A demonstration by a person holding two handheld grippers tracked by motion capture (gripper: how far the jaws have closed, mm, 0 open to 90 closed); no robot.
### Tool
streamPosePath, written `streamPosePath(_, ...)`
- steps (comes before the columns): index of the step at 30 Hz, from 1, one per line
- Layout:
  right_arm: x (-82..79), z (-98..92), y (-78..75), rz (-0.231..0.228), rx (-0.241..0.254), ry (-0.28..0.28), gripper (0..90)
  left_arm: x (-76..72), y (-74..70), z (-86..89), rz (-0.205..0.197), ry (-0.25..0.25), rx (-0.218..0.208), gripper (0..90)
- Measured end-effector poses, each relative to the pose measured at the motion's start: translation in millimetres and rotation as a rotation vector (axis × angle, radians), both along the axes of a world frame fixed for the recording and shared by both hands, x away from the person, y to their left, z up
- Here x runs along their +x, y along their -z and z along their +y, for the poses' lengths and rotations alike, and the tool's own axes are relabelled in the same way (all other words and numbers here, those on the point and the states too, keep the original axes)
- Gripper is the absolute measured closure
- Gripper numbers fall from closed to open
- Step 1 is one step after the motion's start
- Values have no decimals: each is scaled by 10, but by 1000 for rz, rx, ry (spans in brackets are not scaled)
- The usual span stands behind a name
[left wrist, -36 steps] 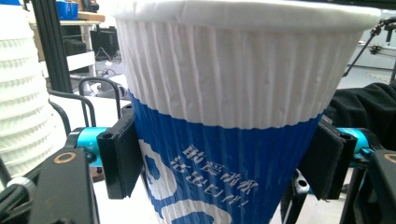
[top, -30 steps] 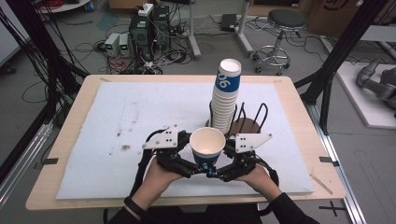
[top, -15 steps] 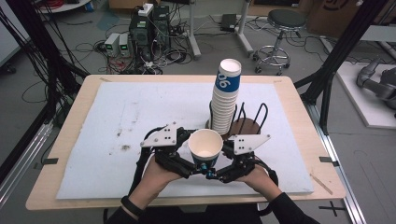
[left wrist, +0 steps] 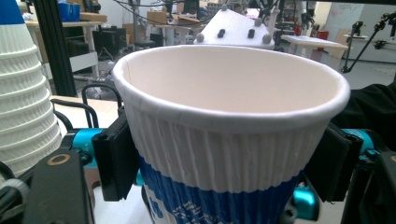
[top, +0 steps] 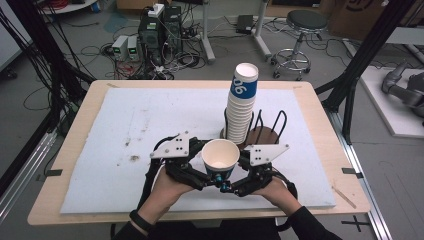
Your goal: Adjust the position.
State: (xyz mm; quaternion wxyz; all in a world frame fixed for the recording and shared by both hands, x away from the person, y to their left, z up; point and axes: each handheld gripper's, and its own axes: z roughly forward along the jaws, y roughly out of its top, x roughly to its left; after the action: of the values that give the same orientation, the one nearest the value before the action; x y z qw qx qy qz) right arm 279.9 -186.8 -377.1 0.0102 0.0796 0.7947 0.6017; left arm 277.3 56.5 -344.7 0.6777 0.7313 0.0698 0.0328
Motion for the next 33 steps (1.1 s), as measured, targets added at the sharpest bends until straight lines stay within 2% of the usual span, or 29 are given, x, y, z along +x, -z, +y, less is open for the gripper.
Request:
streamPosePath(3, -16, 1, -32, 17, 38, -3, 218, 6, 16, 0, 5, 7, -10, 235)
streamPosePath(11, -25, 1, -62, 19, 94, 8, 235, 5, 39, -15, 7, 18, -10, 237)
streamPosePath(17, -26, -13, -61, 10, 97, 6, 270, -4, 35, -25, 7, 20, -11, 234)
streamPosePath(21, -23, -16, -56, 1, 99, 1, 269, -12, 12, -34, 12, 20, -4, 201)
streamPosePath(24, -21, -16, -51, -2, 92, -1, 269, -20, -15, -30, 21, 18, -14, 168)
streamPosePath(28, -25, 0, -42, -5, 90, -6, 269, -18, -44, -15, 21, 18, -20, 167)
streamPosePath(29, -26, 2, -42, -6, 89, -5, 269, -19, -46, -15, 33, 19, -33, 168)
streamPosePath(33, -31, 10, -40, -11, 85, -5, 269, -23, -52, -19, 25, 17, -25, 169)
